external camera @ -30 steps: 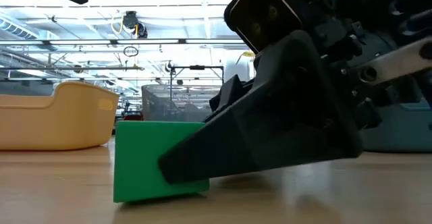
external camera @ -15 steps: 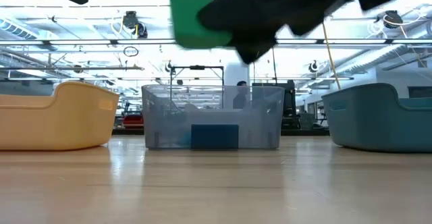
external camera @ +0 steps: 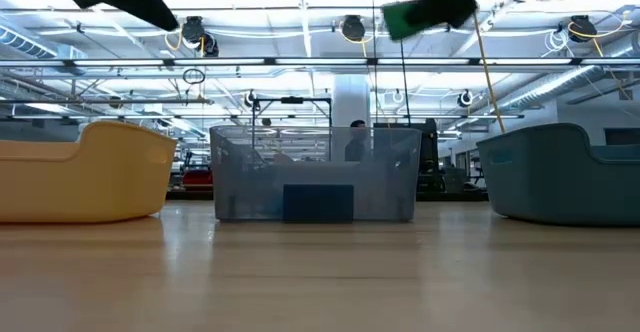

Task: Sort & place blocks by color
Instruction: Put the green half circle block into the dark blue bin

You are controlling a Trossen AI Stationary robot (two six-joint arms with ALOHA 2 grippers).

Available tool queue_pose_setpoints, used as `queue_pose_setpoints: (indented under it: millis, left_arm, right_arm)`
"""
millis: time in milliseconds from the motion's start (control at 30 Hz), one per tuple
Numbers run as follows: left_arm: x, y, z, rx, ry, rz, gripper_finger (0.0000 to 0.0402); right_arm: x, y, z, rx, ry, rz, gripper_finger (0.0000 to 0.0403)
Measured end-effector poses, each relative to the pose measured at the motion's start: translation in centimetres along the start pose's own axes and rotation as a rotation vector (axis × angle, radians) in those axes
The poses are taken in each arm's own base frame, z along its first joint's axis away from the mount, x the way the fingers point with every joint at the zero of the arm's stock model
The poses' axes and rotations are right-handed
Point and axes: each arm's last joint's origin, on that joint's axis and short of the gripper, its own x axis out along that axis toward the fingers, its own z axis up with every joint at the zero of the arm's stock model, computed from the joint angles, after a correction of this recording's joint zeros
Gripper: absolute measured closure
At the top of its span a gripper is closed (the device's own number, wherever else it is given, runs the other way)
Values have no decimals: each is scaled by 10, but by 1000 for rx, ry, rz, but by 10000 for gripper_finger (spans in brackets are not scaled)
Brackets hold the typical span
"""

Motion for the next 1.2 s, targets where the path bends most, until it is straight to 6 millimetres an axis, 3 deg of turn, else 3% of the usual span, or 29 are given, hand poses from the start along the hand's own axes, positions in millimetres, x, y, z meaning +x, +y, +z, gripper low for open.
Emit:
queue_pose_setpoints:
  millis: [467, 700, 933, 1200]
  left_arm:
    - [29, 29, 38, 58, -16, 128, 131]
    - [40, 44, 53, 62, 26, 147, 131]
    - [45, 52, 60, 55, 25, 173, 131]
    - [51, 67, 69, 26, 38, 231, 131]
  right_arm:
    - [-42, -42, -89, 526, 206, -170, 339]
    - [-61, -50, -104, 680, 315, -163, 339]
    - [-68, -56, -125, 789, 534, -328, 337]
    - [-64, -55, -127, 812, 568, -370, 259]
